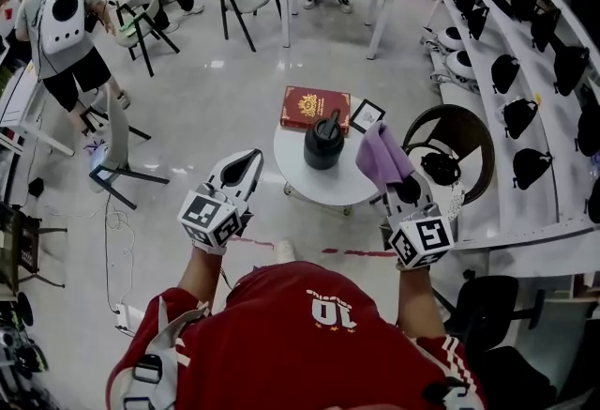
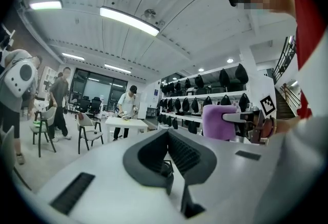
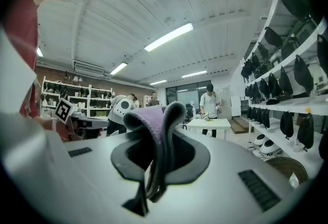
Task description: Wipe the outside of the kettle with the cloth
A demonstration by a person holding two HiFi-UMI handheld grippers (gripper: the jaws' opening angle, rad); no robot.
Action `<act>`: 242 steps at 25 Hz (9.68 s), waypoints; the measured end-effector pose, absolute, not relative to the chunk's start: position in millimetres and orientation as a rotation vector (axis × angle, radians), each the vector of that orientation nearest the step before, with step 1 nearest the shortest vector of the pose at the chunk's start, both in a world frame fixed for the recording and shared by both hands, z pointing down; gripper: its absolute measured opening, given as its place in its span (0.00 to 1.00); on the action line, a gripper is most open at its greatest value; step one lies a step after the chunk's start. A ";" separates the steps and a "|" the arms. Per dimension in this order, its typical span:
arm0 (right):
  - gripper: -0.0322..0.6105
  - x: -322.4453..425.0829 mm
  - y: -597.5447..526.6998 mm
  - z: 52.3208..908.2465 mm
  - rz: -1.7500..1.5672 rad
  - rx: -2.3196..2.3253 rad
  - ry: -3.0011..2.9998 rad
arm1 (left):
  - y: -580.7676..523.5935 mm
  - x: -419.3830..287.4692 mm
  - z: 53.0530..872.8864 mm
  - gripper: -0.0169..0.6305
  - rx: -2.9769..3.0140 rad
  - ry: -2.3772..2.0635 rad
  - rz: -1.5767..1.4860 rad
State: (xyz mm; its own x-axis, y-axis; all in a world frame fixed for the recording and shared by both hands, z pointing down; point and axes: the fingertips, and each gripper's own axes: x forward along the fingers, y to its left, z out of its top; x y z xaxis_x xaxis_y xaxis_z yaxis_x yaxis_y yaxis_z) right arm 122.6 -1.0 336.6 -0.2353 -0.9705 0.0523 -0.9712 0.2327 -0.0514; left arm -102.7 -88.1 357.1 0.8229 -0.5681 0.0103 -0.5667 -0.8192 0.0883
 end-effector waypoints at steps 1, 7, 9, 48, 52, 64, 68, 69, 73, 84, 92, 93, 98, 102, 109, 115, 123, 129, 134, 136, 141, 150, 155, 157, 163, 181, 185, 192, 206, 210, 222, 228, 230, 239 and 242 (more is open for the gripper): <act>0.13 121.8 -7.6 336.7 0.112 1.943 -2.452 | -96.0 -103.9 357.3 0.04 2.916 -0.904 -0.027; 0.13 115.4 -38.4 343.0 0.121 1.979 -2.397 | -134.1 -109.8 364.0 0.04 2.918 -0.856 -0.038; 0.13 113.9 -46.4 346.9 0.127 1.989 -2.373 | -143.5 -110.3 368.6 0.04 2.914 -0.831 -0.042; 0.13 177.0 -165.4 447.6 0.334 1.971 -2.164 | -221.9 -72.5 396.9 0.04 2.908 -0.826 0.057; 0.13 178.2 -181.9 469.3 0.382 1.940 -2.155 | -224.8 -75.3 405.0 0.04 2.882 -0.848 0.062; 0.13 171.4 -216.5 546.4 0.553 1.861 -2.065 | -219.7 -103.0 426.8 0.04 2.799 -0.952 0.088; 0.13 161.1 -226.8 565.7 0.615 1.836 -2.063 | -218.9 -111.8 420.9 0.04 2.755 -0.986 0.059; 0.13 157.1 -228.9 568.9 0.625 1.828 -2.067 | -218.3 -114.2 420.9 0.04 2.749 -0.993 0.057; 0.13 140.8 -235.0 575.6 0.633 1.791 -2.085 | -216.6 -127.5 432.3 0.04 2.738 -1.049 0.144; 0.13 112.2 -240.0 581.7 0.651 1.739 -2.115 | -210.4 -141.1 429.3 0.04 2.747 -1.065 0.151; 0.13 87.1 -239.4 581.1 0.646 1.688 -2.157 | -203.5 -154.2 427.7 0.04 2.757 -1.096 0.145; 0.13 84.3 -239.2 581.0 0.648 1.681 -2.162 | -202.7 -156.0 428.5 0.04 2.755 -1.098 0.145; 0.13 69.3 -238.0 582.3 0.653 1.642 -2.186 | -195.8 -164.8 435.1 0.04 2.775 -1.099 0.136; 0.13 54.0 -236.0 583.0 0.656 1.596 -2.217 | -191.2 -172.8 435.0 0.04 2.766 -1.125 0.130; 0.13 30.5 -233.4 577.9 0.683 1.524 -2.278 | -186.6 -188.1 429.7 0.04 2.759 -1.158 0.103; 0.13 7.3 -228.3 559.5 0.655 1.475 -2.346 | -179.4 -201.8 425.3 0.04 2.755 -1.165 0.071; 0.13 -18.1 -211.0 521.0 0.585 1.376 -2.491 | -180.4 -208.1 411.4 0.04 2.786 -1.131 -0.008; 0.13 0.0 -189.2 499.1 0.543 1.422 -2.520 | -182.8 -185.8 408.8 0.04 2.821 -1.037 -0.036; 0.13 36.0 -178.9 479.2 0.498 1.540 -2.502 | -187.5 -159.3 408.6 0.04 2.855 -0.954 -0.040; 0.13 54.0 -174.9 474.2 0.487 1.594 -2.483 | -189.5 -145.7 409.6 0.04 2.856 -0.917 -0.042; 0.13 94.7 -164.8 468.9 0.477 1.686 -2.428 | -193.6 -113.8 409.3 0.04 2.874 -0.842 -0.031; 0.13 157.2 -161.9 480.8 0.531 1.717 -2.387 | -200.7 -65.4 398.6 0.04 2.826 -0.887 0.037; 0.13 176.5 -174.7 496.6 0.547 1.649 -2.389 | -202.9 -48.1 405.5 0.04 2.863 -0.912 0.001; 0.13 183.8 -179.6 503.9 0.554 1.613 -2.394 | -201.4 -43.5 407.0 0.04 2.843 -0.946 0.000; 0.13 202.7 -196.3 536.8 0.596 1.498 -2.398 | -197.7 -33.2 418.6 0.04 2.792 -1.062 0.052; 0.13 184.3 -213.3 618.5 0.707 1.164 -2.417 | -183.5 -21.4 424.8 0.04 2.692 -1.293 0.148; 0.13 182.4 -205.8 623.8 0.716 1.136 -2.414 | -178.1 -17.1 423.0 0.04 2.694 -1.296 0.152; 0.13 180.3 -195.1 621.7 0.716 1.145 -2.406 | -173.9 -13.5 417.4 0.04 2.717 -1.256 0.138; 0.13 161.4 -164.6 622.6 0.724 1.189 -2.351 | -172.3 -26.7 418.1 0.04 2.759 -1.141 0.091; 0.13 152.6 -157.4 622.2 0.724 1.212 -2.336 | -172.0 -34.8 418.6 0.04 2.771 -1.108 0.077; 0.13 114.3 -138.5 622.7 0.741 1.263 -2.306 | -167.0 -67.4 416.0 0.04 2.806 -1.029 0.057; 0.13 93.4 -133.1 624.6 0.751 1.300 -2.296 | -164.4 -90.1 418.8 0.04 2.817 -1.002 0.059; 0.13 85.9 -131.8 625.4 0.754 1.311 -2.292 | -163.6 -97.4 420.3 0.04 2.814 -0.992 0.062; 0.13 50.2 -133.9 624.9 0.773 1.338 -2.311 | -159.8 -129.5 425.0 0.04 2.826 -0.972 0.070; 0.13 38.6 -136.7 624.0 0.779 1.345 -2.317 | -159.3 -141.8 427.4 0.04 2.822 -0.974 0.085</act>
